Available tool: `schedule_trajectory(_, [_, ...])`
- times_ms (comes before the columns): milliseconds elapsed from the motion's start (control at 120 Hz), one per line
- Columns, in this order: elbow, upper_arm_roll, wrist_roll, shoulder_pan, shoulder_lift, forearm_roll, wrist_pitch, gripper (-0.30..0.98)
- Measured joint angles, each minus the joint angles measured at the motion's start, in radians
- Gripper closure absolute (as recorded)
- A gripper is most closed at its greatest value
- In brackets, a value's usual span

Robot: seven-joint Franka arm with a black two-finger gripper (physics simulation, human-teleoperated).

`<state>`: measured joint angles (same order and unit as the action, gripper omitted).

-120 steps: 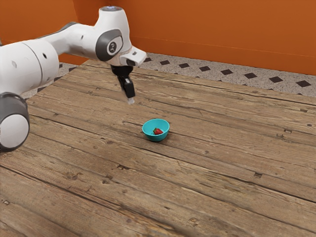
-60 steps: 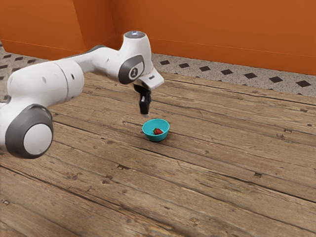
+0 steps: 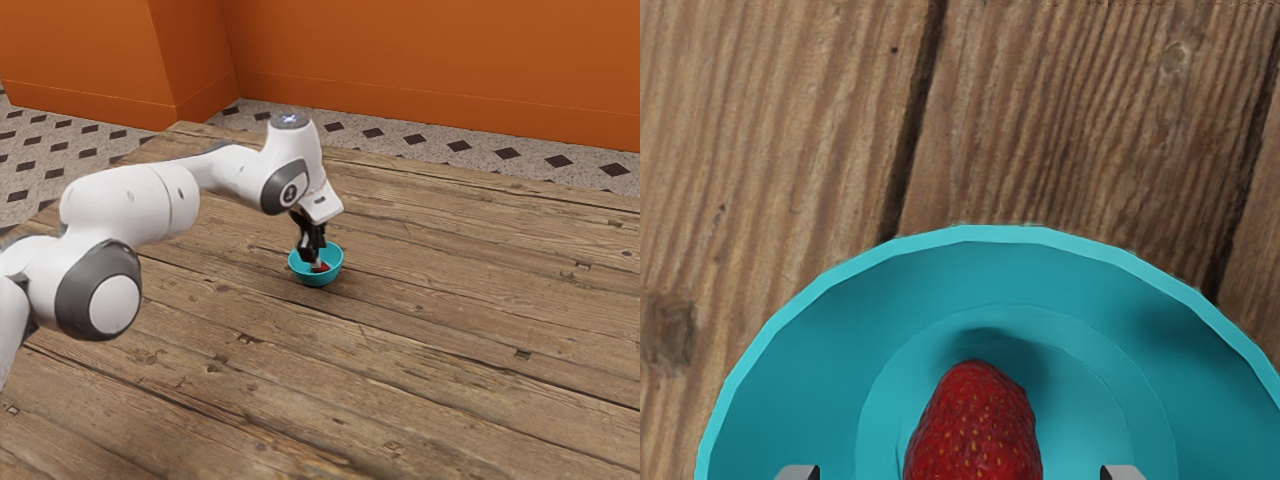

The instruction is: Take strawberry from the bowl

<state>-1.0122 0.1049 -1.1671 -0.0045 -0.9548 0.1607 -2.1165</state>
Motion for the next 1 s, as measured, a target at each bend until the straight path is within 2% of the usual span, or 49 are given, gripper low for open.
schedule_trajectory(483, [0.027,0.001,-0.062,0.015,-0.058,-0.001,-0.062,0.4])
schedule_trajectory(733, [0.004,0.0,-0.072,0.012,-0.038,0.003,-0.062,0.69])
schedule_trajectory(1000, [-0.033,-0.001,-0.071,0.005,0.033,0.004,-0.025,0.63])
